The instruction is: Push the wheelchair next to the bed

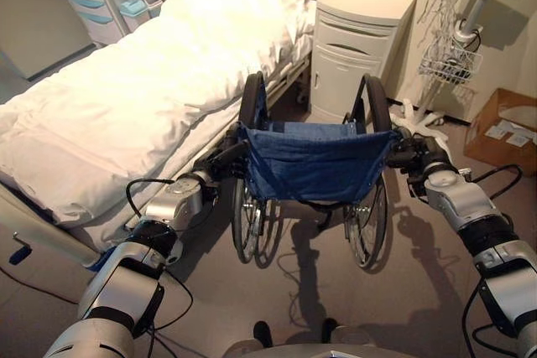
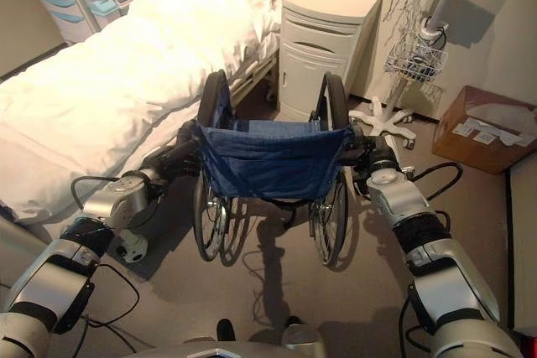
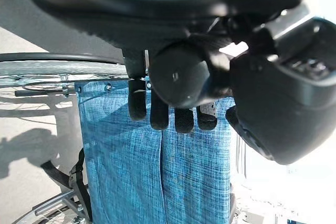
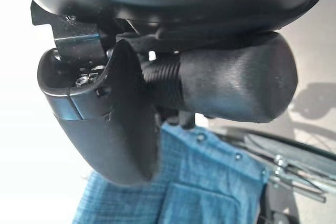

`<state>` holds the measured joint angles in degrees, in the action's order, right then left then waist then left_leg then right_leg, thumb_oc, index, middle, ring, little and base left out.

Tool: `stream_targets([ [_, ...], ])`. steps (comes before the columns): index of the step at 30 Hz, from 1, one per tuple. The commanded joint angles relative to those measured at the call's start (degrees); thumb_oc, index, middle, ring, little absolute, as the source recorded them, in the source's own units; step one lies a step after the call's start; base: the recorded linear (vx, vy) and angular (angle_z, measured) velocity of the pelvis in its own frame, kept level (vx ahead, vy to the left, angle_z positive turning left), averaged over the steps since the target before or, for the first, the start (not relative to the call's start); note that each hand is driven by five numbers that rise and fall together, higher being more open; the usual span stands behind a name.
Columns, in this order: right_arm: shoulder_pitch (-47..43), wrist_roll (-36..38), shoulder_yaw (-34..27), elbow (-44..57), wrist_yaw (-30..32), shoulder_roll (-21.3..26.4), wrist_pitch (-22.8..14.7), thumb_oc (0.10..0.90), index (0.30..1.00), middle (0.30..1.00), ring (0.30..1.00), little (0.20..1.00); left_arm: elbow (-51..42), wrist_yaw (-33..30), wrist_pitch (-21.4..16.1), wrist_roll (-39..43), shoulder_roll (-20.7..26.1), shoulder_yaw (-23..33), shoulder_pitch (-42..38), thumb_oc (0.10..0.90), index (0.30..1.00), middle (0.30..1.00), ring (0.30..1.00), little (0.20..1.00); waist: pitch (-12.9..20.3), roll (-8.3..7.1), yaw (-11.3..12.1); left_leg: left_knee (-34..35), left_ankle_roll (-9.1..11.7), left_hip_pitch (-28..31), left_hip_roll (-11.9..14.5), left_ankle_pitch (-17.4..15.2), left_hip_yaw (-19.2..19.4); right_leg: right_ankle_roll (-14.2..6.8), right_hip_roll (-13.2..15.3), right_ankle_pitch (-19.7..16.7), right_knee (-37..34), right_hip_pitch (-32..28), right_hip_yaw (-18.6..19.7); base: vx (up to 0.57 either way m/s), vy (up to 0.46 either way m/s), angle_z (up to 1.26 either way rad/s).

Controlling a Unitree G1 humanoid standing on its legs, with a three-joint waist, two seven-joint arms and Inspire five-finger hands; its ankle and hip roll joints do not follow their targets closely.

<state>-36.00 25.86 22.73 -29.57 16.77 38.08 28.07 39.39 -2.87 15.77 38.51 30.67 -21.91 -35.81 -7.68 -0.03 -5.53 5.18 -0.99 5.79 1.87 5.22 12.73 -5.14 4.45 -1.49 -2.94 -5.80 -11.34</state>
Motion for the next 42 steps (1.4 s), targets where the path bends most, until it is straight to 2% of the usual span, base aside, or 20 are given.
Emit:
stream_targets([
  [1,0.5,5.7,1.7,2.5,-5.3,-5.0,-7.9,0.8,0.9,0.9,0.9,0.9,2.4,-2.2,-5.8,-2.3,2.9,2.4,-6.5,0.8,0.9,0.9,0.9,0.9,3.6,0.4,1.1,-1.7,3.1,0.5,-2.7,-4.4,0.5,-0.2,-2.0,0.6,2.3,1.0,-0.5,-0.02,0.05,-0.04],
  [7,4.3,6.1,-3.9,7.6,-5.4,-2.1,-9.4,0.8,0.9,0.9,0.9,0.9,-3.4,-3.8,-9.0,-7.5,5.4,5.9,-2.4,0.8,0.9,0.9,0.9,0.9,3.7,0.17,1.5,-0.8,2.6,0.9,-2.8,-4.7,1.2,-0.7,-1.7,-0.2,1.4,1.2,-0.7,-0.03,0.042,-0.01],
  [14,9.9,6.9,-13.1,12.6,-6.0,1.2,-12.2,0.8,0.9,0.9,0.9,0.9,-11.8,-2.8,-9.2,-8.2,7.9,12.4,5.0,0.8,0.9,0.9,0.9,0.9,3.9,-0.11,1.9,-0.4,2.3,1.1,-2.8,-5.1,1.5,-1.1,-1.6,-0.3,1.3,1.2,-0.8,0.0,0.007,0.01],
  [21,15.4,1.0,-22.7,17.5,-5.2,5.4,-14.5,0.8,0.9,0.9,0.9,0.9,-20.2,-1.2,-11.8,-6.2,9.5,20.7,13.3,0.8,0.9,0.9,0.9,0.9,4.4,-0.37,2.3,-0.3,2.1,1.5,-2.6,-5.6,1.9,-1.3,-1.4,-0.1,1.0,0.9,-1.1,0.0,0.003,0.01],
  [25,19.4,-1.7,-28.9,20.7,-2.5,7.7,-14.9,0.8,0.9,0.9,0.9,0.9,-24.4,-1.7,-13.1,-9.2,8.8,25.1,19.4,0.8,0.9,0.9,0.9,0.9,4.5,-0.69,2.5,-0.2,2.0,1.8,-2.6,-6.0,2.2,-1.5,-1.3,0.0,0.9,0.7,-1.1,0.0,0.0,0.02],
  [33,22.8,1.2,-34.5,22.5,0.3,9.4,-13.9,0.8,0.9,0.9,0.9,0.9,-22.9,-0.6,-14.1,-8.6,8.0,28.0,24.7,0.8,0.9,0.9,0.9,0.9,4.8,-1.11,2.5,-0.2,1.9,1.9,-2.6,-6.2,2.7,-1.6,-1.3,0.0,0.7,0.7,-1.1,0.0,0.0,0.0],
  [42,26.7,6.0,-39.4,18.6,0.5,11.1,-11.8,0.8,0.9,0.9,0.9,0.9,-14.7,0.3,-17.0,-6.1,4.0,28.3,30.2,0.8,0.9,0.9,0.9,0.9,4.9,-1.65,2.0,-0.2,1.7,1.7,-2.5,-6.5,3.5,-1.6,-1.5,0.2,1.2,1.5,-0.8,0.0,0.0,0.0],
])
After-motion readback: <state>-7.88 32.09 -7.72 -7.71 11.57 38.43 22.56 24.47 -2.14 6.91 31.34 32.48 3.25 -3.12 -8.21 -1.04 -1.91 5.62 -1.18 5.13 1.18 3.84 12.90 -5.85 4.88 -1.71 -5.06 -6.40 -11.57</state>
